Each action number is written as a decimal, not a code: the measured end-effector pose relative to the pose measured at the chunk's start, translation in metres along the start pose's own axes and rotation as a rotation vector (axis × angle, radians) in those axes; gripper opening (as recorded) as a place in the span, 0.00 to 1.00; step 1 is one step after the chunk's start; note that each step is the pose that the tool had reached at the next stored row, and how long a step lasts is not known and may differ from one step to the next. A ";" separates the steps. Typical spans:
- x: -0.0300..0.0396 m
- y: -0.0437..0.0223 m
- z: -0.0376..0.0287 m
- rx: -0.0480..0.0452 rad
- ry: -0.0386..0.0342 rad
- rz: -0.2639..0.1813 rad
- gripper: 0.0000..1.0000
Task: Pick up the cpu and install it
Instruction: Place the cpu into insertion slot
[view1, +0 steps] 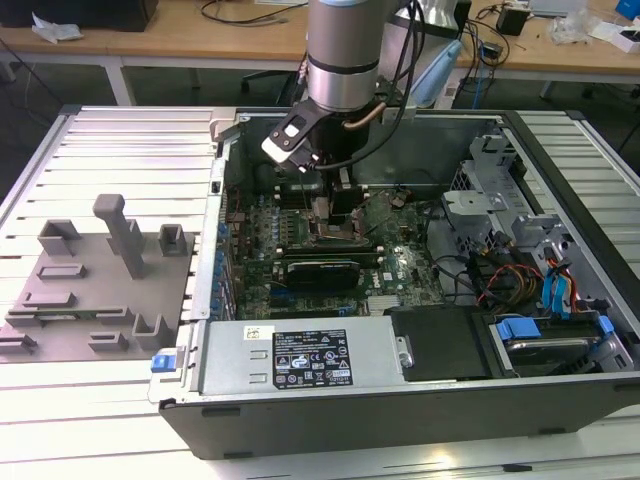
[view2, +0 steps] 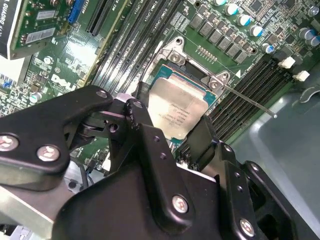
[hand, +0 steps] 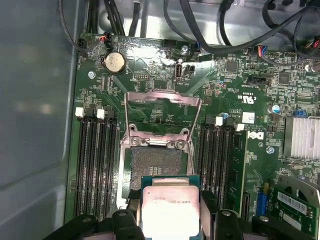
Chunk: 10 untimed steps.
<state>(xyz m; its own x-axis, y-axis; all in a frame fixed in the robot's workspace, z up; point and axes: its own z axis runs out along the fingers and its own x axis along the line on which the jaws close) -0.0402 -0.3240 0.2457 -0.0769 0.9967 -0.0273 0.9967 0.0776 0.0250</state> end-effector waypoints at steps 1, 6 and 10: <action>0.0000 0.0000 0.0008 0.0003 -0.0003 0.000 0.55; -0.0002 0.0055 0.0104 0.0003 0.0012 0.001 0.55; 0.0015 0.0067 0.0170 0.0004 0.0026 0.006 0.55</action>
<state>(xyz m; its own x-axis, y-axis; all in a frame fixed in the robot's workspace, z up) -0.0332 -0.3224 0.2288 -0.0706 0.9972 -0.0245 0.9972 0.0712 0.0248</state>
